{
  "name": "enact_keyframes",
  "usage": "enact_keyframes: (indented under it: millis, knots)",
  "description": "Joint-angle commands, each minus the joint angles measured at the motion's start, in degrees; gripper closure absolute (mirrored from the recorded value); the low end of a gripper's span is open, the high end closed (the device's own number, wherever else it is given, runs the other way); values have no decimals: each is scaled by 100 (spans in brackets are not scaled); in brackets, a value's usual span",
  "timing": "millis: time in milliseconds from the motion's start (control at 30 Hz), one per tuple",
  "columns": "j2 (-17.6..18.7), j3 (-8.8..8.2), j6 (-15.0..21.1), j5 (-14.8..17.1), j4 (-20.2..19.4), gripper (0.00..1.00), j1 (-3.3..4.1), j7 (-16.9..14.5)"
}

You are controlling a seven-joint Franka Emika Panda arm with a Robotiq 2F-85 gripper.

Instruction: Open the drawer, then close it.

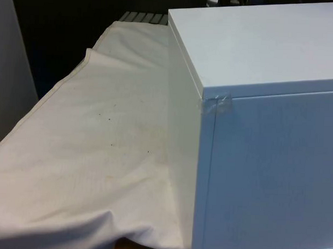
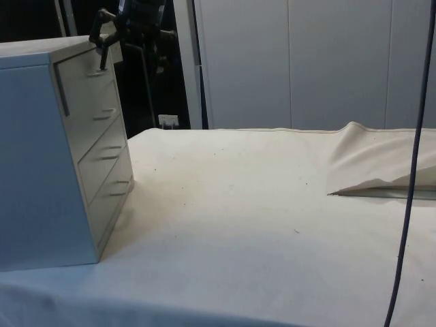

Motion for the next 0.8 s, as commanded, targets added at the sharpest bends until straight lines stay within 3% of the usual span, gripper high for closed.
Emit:
enact_keyframes:
  millis: [0, 300, 333, 600, 633, 667, 767]
  knots:
    - [0, -6, 126, 6, -40, 0, 6, 86]
    - [-69, 17, 223, -46, -69, 0, 29, 223]
    - [-63, 40, 115, 0, -34, 0, 17, 120]
    - [-235, 92, 298, -63, -275, 0, 57, 447]
    - [-195, 103, 183, 0, -189, 0, 40, 315]
    - [-258, 103, 298, -69, -309, 0, 57, 464]
    - [-355, 149, 304, -63, -476, 0, 57, 527]
